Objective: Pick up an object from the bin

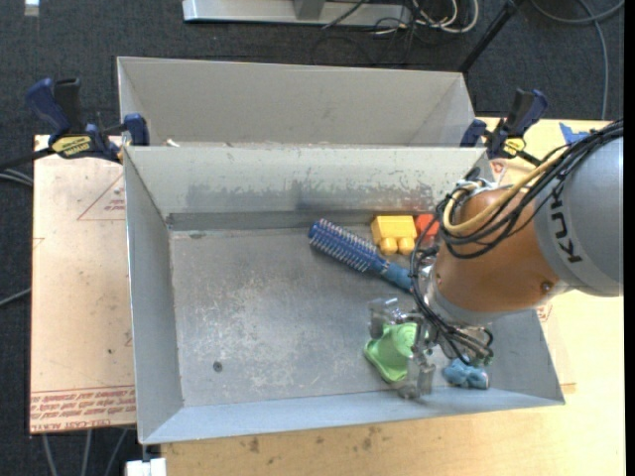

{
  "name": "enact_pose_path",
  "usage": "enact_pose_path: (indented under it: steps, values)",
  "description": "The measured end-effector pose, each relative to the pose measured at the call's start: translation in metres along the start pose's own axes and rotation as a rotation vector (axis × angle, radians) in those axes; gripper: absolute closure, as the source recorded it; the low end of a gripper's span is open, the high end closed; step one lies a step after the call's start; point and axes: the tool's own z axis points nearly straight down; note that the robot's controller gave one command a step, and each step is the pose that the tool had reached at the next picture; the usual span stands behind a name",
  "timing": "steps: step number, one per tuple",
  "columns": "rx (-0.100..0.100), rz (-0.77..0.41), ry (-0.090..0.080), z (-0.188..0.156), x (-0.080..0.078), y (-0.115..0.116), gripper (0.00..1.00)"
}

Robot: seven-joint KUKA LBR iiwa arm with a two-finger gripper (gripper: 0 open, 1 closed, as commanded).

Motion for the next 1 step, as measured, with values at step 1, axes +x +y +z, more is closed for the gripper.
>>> enact_pose_path:
  steps: [1]
  values:
    - [-0.001, -0.31, 0.002, 0.0293, -0.0379, -0.0162, 0.0]
